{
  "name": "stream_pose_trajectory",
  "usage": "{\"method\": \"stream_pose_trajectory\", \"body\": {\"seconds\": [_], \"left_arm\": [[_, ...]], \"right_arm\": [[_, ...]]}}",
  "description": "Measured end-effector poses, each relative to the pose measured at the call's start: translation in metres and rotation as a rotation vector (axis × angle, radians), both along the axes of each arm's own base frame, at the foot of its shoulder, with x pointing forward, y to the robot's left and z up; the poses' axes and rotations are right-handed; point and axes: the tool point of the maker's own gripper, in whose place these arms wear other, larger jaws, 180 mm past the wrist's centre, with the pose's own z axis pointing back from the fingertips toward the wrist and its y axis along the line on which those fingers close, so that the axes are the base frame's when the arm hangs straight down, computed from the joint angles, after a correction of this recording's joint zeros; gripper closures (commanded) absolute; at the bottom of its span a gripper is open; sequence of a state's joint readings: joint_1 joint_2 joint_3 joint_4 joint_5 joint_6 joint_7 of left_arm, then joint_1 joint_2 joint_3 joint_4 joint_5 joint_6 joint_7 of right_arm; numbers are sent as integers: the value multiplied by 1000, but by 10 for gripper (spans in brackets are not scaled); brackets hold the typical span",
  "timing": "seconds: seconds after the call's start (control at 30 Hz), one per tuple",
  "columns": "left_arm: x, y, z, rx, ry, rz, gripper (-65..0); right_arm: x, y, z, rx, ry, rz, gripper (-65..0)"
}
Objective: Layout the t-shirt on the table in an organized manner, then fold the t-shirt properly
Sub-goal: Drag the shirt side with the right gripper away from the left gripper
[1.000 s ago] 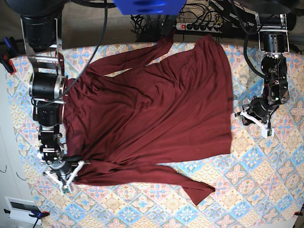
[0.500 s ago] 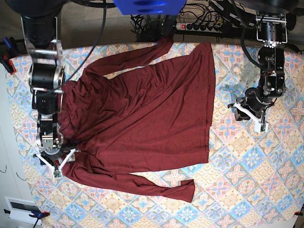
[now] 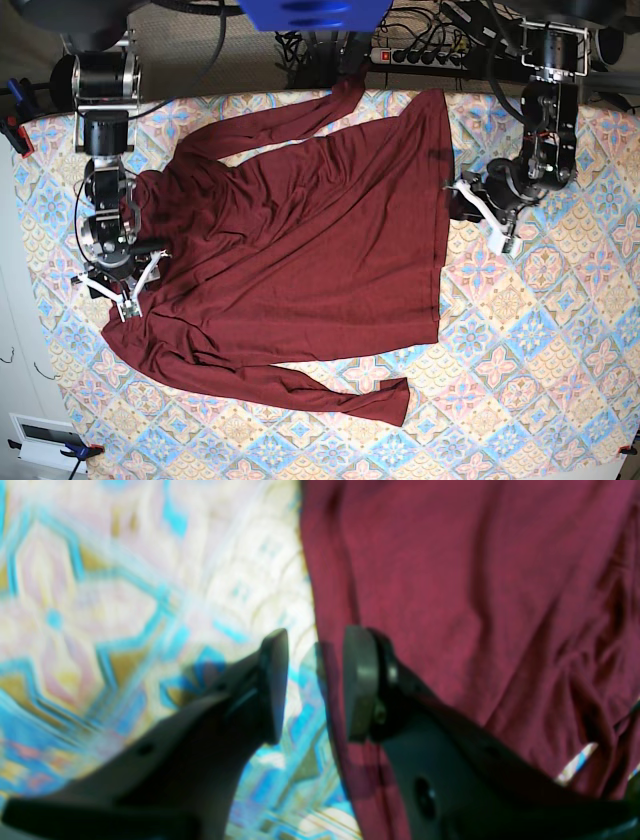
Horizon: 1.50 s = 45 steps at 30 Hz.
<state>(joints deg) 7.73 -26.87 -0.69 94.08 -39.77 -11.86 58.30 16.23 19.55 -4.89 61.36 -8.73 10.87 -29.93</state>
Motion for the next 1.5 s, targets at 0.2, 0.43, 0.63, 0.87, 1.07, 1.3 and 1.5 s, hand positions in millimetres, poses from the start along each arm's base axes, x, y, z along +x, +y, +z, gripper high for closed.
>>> {"method": "stream_pose_trajectory", "body": {"seconds": [0.2,0.43,0.63,0.87,1.07,1.3,1.5], "left_arm": [[-5,-16,-15,-58,65,2,-190],[-19,-43,-27,-61,119,-88,-190],[-17,-52,-34,-87,132,-103,-116],[11,-20,-42,-75,136,-46,0],[30,76,-34,160,66,86,0],[45,147,-34,230,17,214,0],[53,172,-34,253,27,279,-36]], "right_arm": [[-38,-30,-3,-3,-5,-77,-294],[-62,-49,9,-3,-46,-120,-294],[-83,-55,4,6,-10,-111,-292],[-95,-55,-1,1,7,-100,-292],[-105,-46,9,-28,-12,-57,-292],[-121,-40,8,-41,4,-34,-292],[-131,-36,7,-47,17,-18,-292]]}}
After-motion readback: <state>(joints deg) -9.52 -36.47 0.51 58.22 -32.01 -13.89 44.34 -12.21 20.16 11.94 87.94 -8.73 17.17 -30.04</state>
